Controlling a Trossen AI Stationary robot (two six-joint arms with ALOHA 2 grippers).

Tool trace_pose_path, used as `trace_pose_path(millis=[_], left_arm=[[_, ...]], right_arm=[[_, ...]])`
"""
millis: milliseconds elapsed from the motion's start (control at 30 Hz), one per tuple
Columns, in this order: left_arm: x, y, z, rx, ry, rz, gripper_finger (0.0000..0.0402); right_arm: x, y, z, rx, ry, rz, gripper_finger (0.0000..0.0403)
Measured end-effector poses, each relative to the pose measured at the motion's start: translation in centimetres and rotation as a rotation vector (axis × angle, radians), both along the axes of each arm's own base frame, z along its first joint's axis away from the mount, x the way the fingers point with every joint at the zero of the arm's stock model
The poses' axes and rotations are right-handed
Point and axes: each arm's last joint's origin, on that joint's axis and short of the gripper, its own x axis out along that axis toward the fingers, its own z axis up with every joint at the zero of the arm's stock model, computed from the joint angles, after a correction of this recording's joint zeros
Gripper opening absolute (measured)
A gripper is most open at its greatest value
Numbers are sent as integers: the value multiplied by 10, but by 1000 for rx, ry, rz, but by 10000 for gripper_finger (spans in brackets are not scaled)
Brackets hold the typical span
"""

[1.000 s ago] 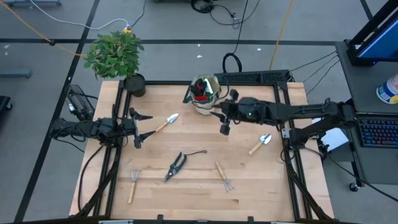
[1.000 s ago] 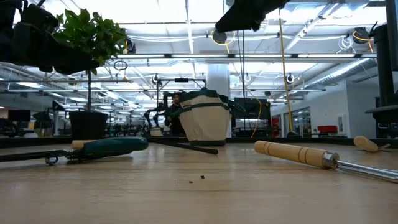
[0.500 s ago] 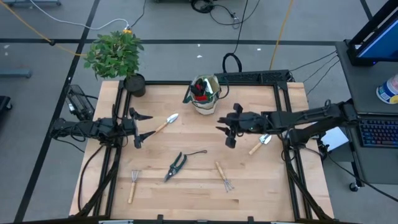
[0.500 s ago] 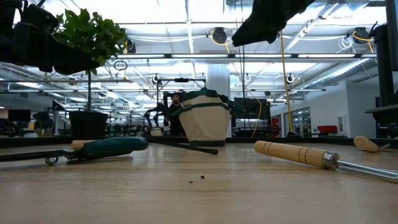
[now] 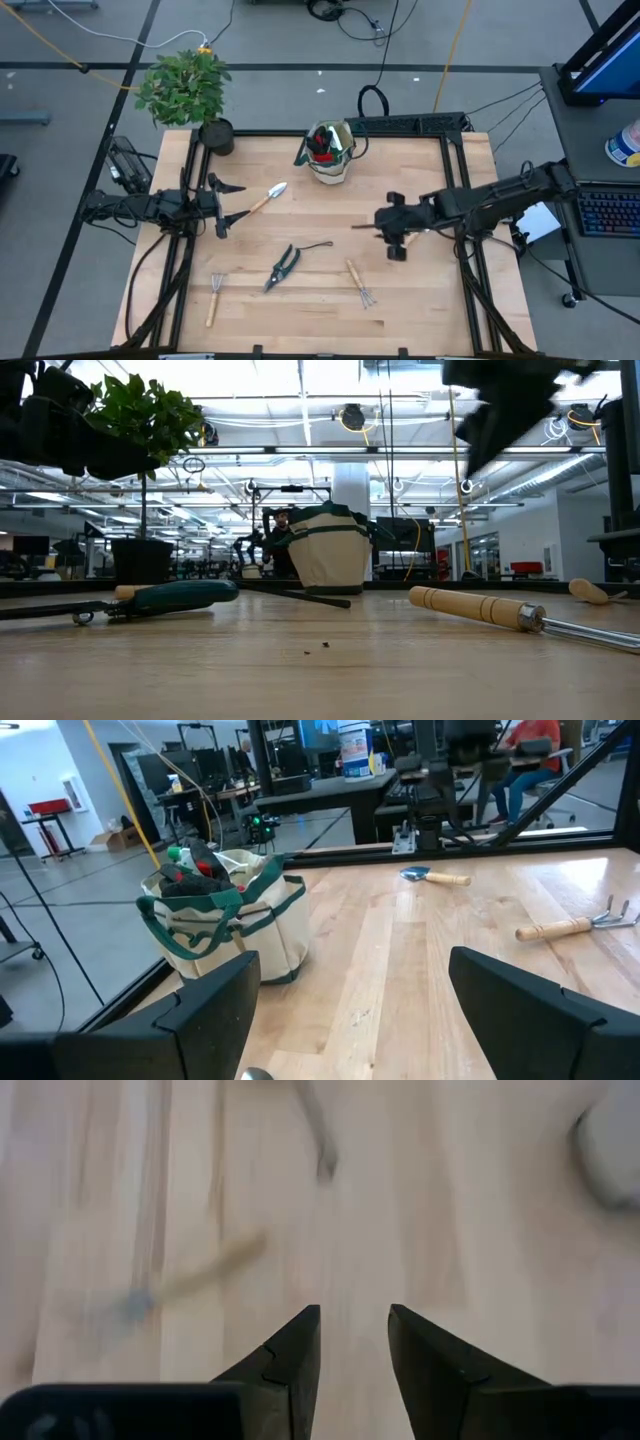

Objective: Pick & Place Garden tools in Gardening bag
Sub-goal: Put the right brown trowel into the brown gardening bag

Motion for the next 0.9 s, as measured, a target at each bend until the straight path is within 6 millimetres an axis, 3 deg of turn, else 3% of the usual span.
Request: trace_pose_path(millis=[367,733,900], left_arm=[[0,0,0,1,2,0,333],[0,0,0,12,6,-1,333],[0,0,0,68,19,-4,333]], right_arm=[[-33,14,-12,-14,326,119,137],[-47,20,-14,-84,435,247,213],[-52,19,-26,-103,477,273,231]])
